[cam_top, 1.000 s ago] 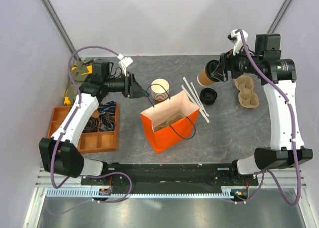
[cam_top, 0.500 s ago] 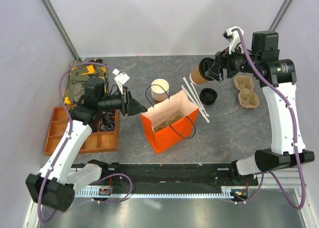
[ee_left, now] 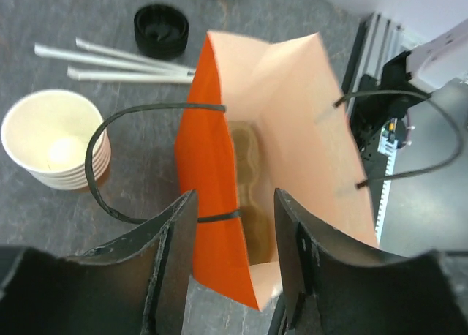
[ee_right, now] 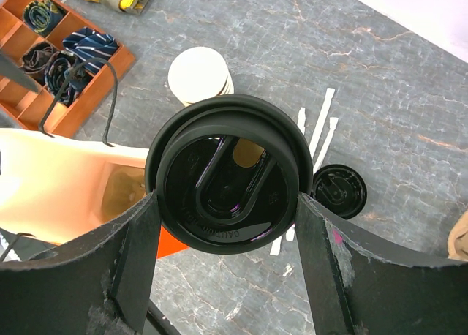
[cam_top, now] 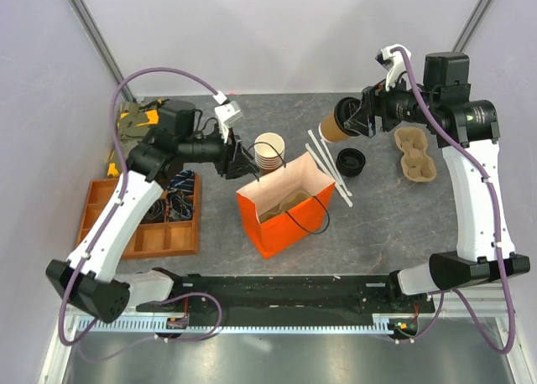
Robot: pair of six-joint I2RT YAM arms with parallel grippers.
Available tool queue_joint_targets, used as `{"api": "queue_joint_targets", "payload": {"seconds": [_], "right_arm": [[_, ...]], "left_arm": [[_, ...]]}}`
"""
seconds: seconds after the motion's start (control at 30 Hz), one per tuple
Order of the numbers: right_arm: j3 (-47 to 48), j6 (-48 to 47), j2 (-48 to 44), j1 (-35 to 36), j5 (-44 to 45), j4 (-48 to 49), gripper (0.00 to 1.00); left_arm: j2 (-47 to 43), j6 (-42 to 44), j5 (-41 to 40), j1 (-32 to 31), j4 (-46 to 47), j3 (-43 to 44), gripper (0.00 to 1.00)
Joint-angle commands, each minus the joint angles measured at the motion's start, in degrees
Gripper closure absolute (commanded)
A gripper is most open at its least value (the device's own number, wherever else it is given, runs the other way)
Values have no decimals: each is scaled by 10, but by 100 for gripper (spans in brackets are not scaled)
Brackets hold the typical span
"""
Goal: Pack the takeout coffee
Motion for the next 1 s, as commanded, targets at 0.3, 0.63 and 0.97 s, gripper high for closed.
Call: {"api": "queue_joint_targets", "payload": {"seconds": [0.3,0.63,0.97], "right_arm": [[6,15,-40,3,2,16,55],[7,14,-36,6,-1,16,55],[5,16,-37,9,-2,17,56]], "left_arm": [[105,-35,-62,58,-18,109,35],[77,72,88,25,-61,105,39],[110,108,-75,-75,-100,108,43]]}}
